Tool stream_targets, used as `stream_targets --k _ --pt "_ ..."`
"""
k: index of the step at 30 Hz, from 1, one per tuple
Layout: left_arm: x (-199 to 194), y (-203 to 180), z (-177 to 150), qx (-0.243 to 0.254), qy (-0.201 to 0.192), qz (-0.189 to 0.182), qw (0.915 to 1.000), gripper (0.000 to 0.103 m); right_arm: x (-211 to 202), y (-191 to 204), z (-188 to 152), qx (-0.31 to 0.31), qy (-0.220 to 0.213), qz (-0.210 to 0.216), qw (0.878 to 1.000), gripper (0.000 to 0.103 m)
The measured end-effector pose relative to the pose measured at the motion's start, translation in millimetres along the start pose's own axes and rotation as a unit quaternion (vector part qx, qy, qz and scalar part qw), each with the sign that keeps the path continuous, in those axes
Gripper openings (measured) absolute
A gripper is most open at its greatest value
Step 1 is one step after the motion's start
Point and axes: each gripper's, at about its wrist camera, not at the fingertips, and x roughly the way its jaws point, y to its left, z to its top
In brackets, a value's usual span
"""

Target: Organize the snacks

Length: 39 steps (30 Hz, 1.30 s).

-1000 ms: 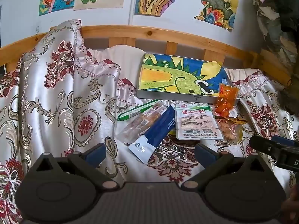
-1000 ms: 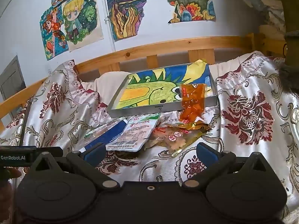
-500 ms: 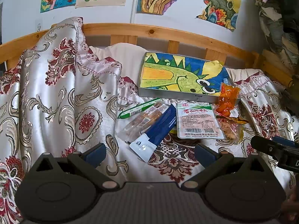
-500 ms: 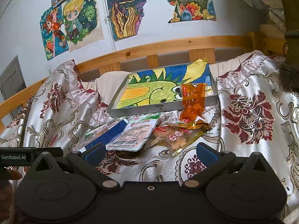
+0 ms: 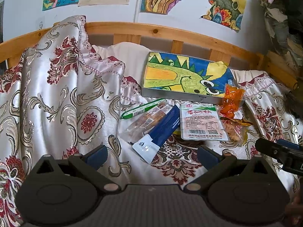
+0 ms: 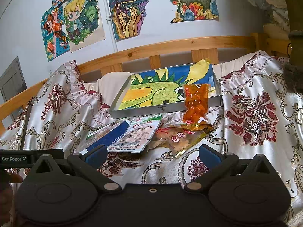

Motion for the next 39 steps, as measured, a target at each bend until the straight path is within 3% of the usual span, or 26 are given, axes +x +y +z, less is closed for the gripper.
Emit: stream_targets --k 25,32,39 --pt "3.9 1.2 1.1 -0.007 0.014 0.005 0.9999 0.103 0.5 4.5 -2.1 0.004 0.004 0.007 1.000 0.103" --pt "7.8 2.8 4.9 -0.015 0.021 0.019 0.9995 0.103 -0.3 11.1 1.5 -0.012 -0.016 0.004 1.000 0.103" --pt "23.4 -4.7 15.4 0.025 0.028 0.022 0.9991 0.102 19.5 10.2 16.2 -0.026 0.009 0.034 0.999 0.103"
